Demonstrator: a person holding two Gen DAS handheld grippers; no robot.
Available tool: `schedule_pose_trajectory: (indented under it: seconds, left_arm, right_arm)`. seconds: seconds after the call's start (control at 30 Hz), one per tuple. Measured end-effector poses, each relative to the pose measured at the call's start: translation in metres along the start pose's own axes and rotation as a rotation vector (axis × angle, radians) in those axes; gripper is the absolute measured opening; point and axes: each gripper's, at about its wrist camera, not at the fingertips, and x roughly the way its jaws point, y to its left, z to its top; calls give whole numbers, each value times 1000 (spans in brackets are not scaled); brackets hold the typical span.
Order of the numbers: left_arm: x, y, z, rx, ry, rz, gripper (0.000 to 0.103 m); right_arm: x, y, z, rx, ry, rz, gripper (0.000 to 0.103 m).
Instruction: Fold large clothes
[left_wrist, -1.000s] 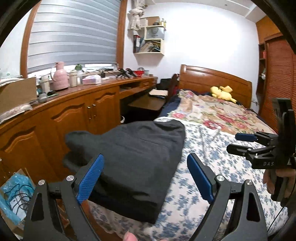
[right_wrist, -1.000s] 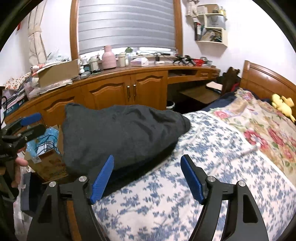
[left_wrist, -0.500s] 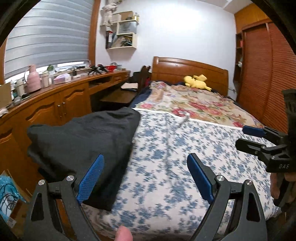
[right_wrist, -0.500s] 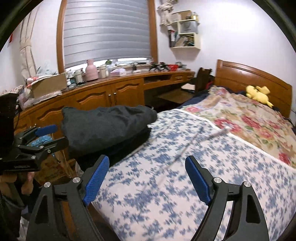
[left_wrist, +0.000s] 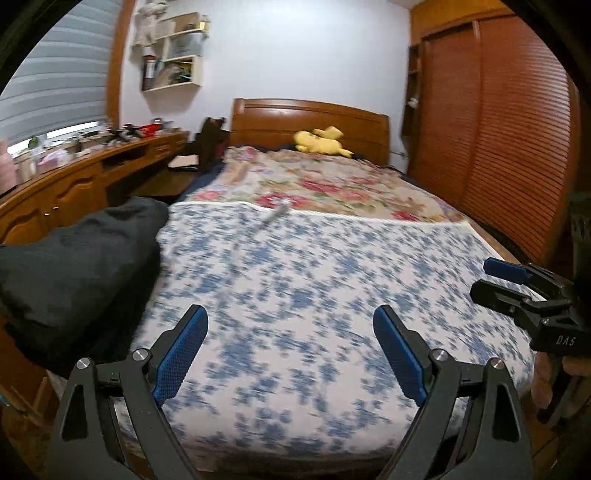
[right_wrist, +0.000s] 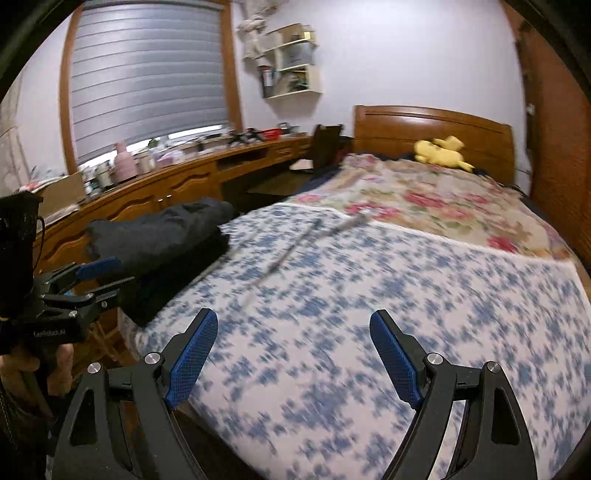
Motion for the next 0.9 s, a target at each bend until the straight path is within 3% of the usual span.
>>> schedule_pose_trajectory:
  seconds: [0.33, 0.6, 0.9]
  left_arm:
    - [-1, -74, -24, 73, 33, -91, 91]
    - [-38, -113, -12, 108, -62, -126, 91]
    - [-82, -126, 1, 119, -172, -132, 91]
  right_arm:
    - [-72, -24, -40, 109, -25, -148, 86]
    - [-151, -11, -40, 144, -143, -244, 86]
    - [-223, 17, -40, 134, -262, -321, 86]
